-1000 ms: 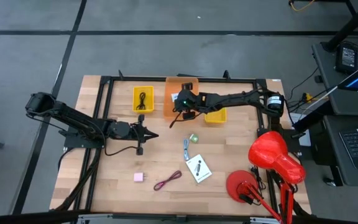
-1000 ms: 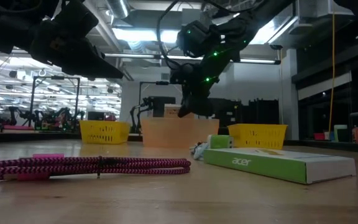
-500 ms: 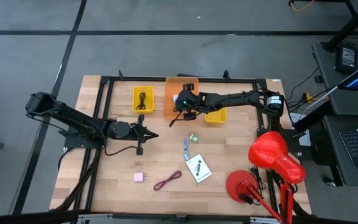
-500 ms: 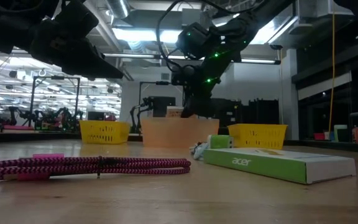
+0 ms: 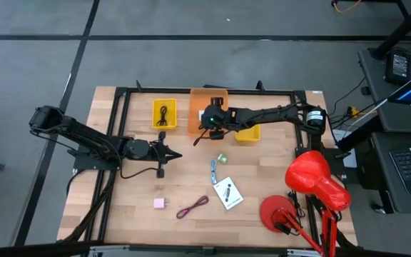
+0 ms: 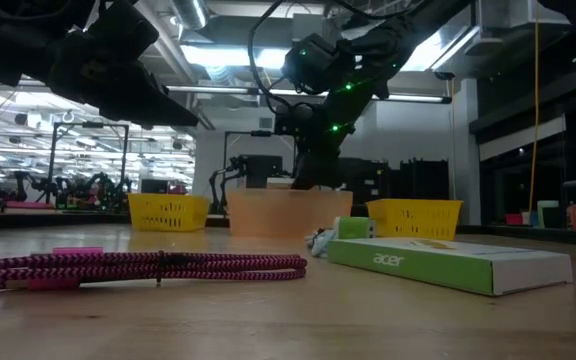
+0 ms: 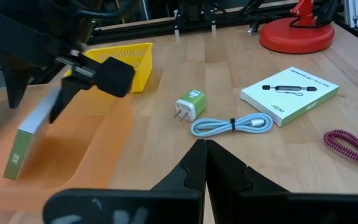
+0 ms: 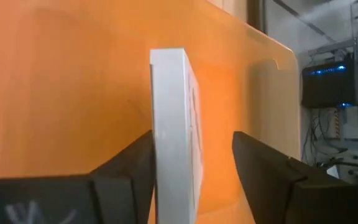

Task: Pick and place items into bin
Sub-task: Put the left card reader box into the orange bin, then put the green charger adapter into the right yellow bin

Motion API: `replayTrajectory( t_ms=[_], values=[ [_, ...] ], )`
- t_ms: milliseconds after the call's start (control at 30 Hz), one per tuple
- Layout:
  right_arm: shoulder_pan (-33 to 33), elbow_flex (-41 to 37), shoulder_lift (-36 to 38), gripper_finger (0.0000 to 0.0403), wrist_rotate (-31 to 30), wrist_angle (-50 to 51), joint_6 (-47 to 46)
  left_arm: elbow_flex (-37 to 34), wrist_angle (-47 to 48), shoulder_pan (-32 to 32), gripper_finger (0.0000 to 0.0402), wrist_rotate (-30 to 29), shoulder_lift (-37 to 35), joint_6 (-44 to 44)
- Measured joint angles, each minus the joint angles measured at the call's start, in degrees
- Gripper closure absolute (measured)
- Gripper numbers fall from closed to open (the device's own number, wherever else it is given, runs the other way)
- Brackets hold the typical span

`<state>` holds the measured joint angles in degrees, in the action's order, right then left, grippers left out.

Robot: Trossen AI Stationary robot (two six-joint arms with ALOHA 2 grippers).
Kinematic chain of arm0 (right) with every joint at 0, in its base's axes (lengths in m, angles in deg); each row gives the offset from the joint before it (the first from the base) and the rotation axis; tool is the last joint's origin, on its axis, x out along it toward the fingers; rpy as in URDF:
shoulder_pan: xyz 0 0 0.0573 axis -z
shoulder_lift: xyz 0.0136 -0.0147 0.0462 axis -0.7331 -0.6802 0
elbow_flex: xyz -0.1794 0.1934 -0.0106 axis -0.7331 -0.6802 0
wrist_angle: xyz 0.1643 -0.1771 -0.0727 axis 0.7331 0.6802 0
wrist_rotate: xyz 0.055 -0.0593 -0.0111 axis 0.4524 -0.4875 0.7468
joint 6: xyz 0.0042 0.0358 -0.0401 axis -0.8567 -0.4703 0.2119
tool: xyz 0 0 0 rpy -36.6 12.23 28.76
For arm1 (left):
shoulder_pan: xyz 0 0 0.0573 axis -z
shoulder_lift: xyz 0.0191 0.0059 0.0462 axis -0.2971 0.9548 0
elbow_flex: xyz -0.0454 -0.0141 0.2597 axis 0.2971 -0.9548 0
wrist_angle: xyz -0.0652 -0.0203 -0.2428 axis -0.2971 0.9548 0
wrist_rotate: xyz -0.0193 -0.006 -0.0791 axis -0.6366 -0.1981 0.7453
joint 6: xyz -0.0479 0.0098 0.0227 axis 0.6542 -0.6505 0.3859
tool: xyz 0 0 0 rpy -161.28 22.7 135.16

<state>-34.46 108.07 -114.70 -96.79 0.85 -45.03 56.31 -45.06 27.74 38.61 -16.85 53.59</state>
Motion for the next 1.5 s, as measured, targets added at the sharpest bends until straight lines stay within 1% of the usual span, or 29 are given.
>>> replayTrajectory(
  t_ms=[200,567,633,700,767,833,900,933,967,1000,1100,1167,1400,1500],
  values=[
    [-1.6,0.6,0.6,0.0208,0.1,1.0,-0.4,0.0,0.0,0.0,0.0398,0.0,0.0,0.0],
    [-3.3,8.4,1.0,0.0208,0.0,13.1,-7.8,0.0,0.0,0.0,0.0400,0.0,0.0,0.5],
    [-3.7,9.6,1.0,0.0214,0.0,15.6,-9.6,0.0,0.0,0.0,0.0400,0.0,0.0,0.5],
    [-4.1,10.4,1.0,0.0229,0.0,17.2,-10.5,0.0,0.0,0.0,0.0399,0.0,0.0,0.5],
    [-4.4,10.7,1.2,0.0255,0.0,17.6,-10.8,0.0,0.0,0.0,0.0398,0.0,0.0,0.5],
    [-4.4,10.7,1.5,0.0298,0.0,18.0,-12.3,0.0,0.1,0.0,0.0399,0.0,0.0,0.5],
    [-4.3,10.7,2.6,0.0357,0.0,19.6,-14.0,0.0,0.3,0.0,0.0400,0.0,0.0,0.5],
    [-4.3,10.7,3.0,0.0379,-0.1,20.5,-14.9,0.0,0.4,0.0,0.0400,0.0,0.0,0.5],
    [-4.2,10.7,3.4,0.0389,-0.1,20.9,-15.8,0.0,0.6,0.0,0.0399,0.0,0.0,0.5],
    [-4.1,10.6,3.7,0.0390,0.0,22.3,-17.3,0.0,0.8,0.0,0.0399,0.0,0.0,0.5],
    [-4.1,7.6,5.0,0.0396,0.0,23.8,-22.3,0.0,1.4,0.0,0.0399,0.0,0.0,0.5],
    [-4.7,4.3,6.6,0.0401,-0.5,23.2,-23.2,0.0,1.4,0.0,0.0400,0.0,0.0,0.5],
    [-7.6,-6.7,15.7,0.0402,-0.3,13.7,-28.0,0.0,1.4,0.0,0.0400,0.0,0.0,-0.5],
    [-9.2,-10.9,20.4,0.0402,1.7,9.5,-29.4,0.0,1.4,0.0,0.0400,0.0,0.0,-0.6]
  ],
)
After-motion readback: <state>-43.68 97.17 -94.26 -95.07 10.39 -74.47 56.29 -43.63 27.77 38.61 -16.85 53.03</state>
